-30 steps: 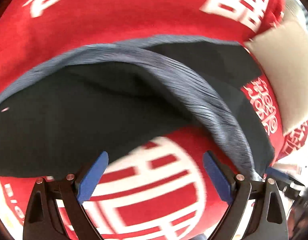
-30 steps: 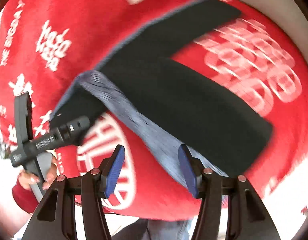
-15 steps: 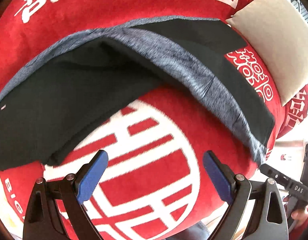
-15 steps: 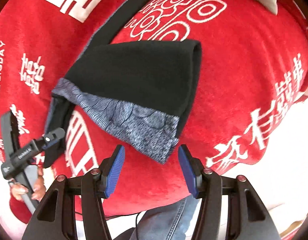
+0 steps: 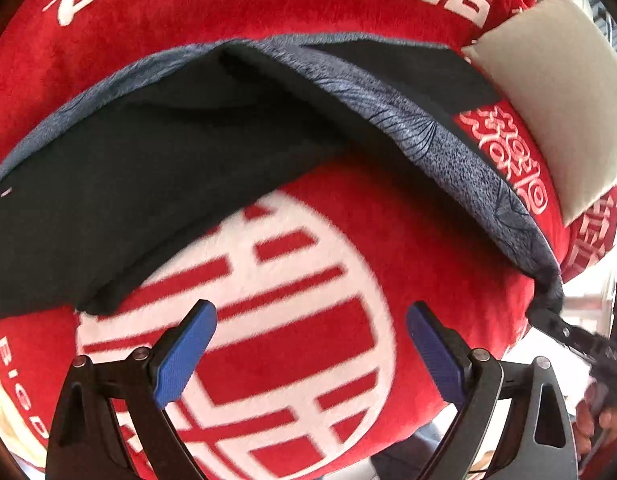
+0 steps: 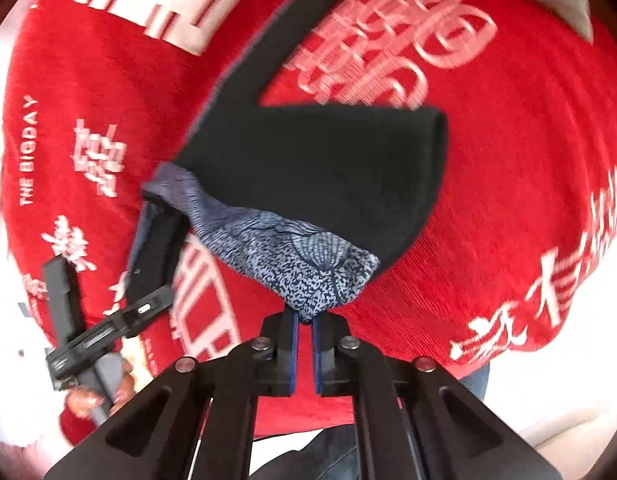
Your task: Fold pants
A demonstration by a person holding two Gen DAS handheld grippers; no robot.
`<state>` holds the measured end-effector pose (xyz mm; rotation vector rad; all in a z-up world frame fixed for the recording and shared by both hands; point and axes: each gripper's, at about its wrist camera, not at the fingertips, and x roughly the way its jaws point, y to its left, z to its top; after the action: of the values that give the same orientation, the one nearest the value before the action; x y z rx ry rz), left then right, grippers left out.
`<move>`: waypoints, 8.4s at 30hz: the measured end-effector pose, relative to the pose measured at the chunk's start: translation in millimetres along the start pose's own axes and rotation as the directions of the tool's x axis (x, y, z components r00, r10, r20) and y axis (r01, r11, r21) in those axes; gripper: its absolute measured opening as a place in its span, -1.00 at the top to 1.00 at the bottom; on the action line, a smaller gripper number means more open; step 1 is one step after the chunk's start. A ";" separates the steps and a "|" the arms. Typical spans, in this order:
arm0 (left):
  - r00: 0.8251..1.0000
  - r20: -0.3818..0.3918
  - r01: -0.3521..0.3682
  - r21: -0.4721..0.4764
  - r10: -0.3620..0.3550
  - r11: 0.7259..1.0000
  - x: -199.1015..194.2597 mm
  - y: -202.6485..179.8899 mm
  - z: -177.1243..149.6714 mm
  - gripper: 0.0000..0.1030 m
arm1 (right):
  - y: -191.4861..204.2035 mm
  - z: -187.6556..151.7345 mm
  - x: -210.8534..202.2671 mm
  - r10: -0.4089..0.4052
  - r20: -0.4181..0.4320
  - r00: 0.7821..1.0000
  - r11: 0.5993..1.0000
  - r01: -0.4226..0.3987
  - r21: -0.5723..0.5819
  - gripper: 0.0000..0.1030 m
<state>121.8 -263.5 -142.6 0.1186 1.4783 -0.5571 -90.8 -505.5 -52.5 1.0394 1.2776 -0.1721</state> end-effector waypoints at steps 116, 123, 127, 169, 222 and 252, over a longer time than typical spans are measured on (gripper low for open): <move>0.861 -0.023 -0.440 -0.533 0.508 0.723 -56.3 333.9 35.4 -1.00 | 222.2 44.8 205.4 -0.039 -0.395 0.918 0.877 -0.158 -0.455 0.22; 0.918 0.038 -0.346 -0.409 0.394 0.845 -55.4 302.5 26.7 -1.00 | 224.5 -10.5 256.9 0.020 -0.472 0.881 0.929 -0.191 -0.318 0.22; 0.937 0.044 -0.317 -0.316 0.347 0.894 -44.8 276.9 31.3 -0.96 | 229.4 -22.7 274.1 0.052 -0.477 0.877 0.940 -0.203 -0.273 0.22; 0.993 0.020 -0.105 -0.266 0.114 0.958 -32.6 210.7 -11.9 0.70 | 202.5 12.6 255.7 0.129 -0.394 0.910 0.971 -0.198 -0.138 0.54; 0.896 -0.037 -0.432 -0.303 0.442 0.850 -19.2 345.6 45.8 -0.64 | 213.3 83.6 227.2 -0.283 -0.099 0.954 0.844 0.198 -0.499 0.70; 0.968 0.065 -0.229 -0.161 0.242 0.960 30.8 40.7 173.6 -0.64 | 90.5 216.8 83.2 -0.224 0.111 0.968 0.936 0.245 -0.254 0.38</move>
<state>296.1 -307.6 -163.2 0.1477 1.3958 -0.2517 146.0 -574.1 -89.5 0.6426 1.3088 -0.2159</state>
